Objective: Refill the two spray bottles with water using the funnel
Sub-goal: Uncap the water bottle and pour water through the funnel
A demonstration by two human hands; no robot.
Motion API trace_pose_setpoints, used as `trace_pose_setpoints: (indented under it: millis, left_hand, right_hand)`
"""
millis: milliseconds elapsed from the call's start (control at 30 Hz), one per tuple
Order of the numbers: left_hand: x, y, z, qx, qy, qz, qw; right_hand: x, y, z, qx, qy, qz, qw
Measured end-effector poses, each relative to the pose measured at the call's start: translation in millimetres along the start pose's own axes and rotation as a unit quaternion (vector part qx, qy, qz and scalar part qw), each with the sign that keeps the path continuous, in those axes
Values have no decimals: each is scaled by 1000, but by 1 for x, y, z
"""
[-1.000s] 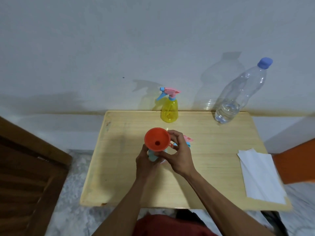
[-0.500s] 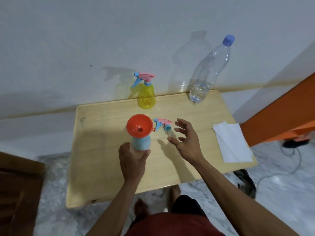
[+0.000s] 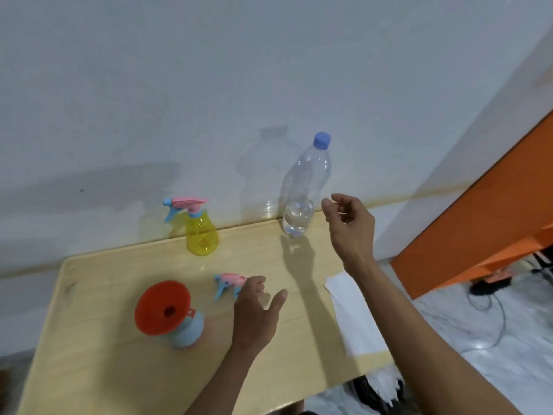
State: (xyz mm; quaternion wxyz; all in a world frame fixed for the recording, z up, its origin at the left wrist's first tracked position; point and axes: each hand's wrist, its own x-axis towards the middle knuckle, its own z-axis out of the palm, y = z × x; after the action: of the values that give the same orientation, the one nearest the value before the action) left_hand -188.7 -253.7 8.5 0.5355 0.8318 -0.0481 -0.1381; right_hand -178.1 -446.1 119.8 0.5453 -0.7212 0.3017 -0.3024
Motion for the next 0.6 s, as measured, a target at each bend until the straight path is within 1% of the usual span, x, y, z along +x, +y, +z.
trace_pose_setpoints:
  millis: [133,233,300,367,433,500,600]
  left_hand:
    - [49,57,39,-22,62,48,997]
    - [95,94,58,-31,88,80,992]
    - [122,115,67,-29,91,93,991]
    - [143,130,72,-36,79,96,992]
    - [159,139,75,-59,46,104,992]
    - [172,140,76,-64,13,122,990]
    - [184,135,77,-55,-8,143,988]
  right_hand:
    - [72,-25,-3,-19,-22,-53,998]
    - [113,-30,3,-58,-67,-85,992]
    - [132,-32,7,-72,-103,-93,988]
    - [145,-32,11,-68,-135,-96,984]
    - [154,-30,14,-60,-162,-103,980]
    - [159,-25,16,-49,-180,-112,976]
    - [163,-17,20,-27,-196,-122,973]
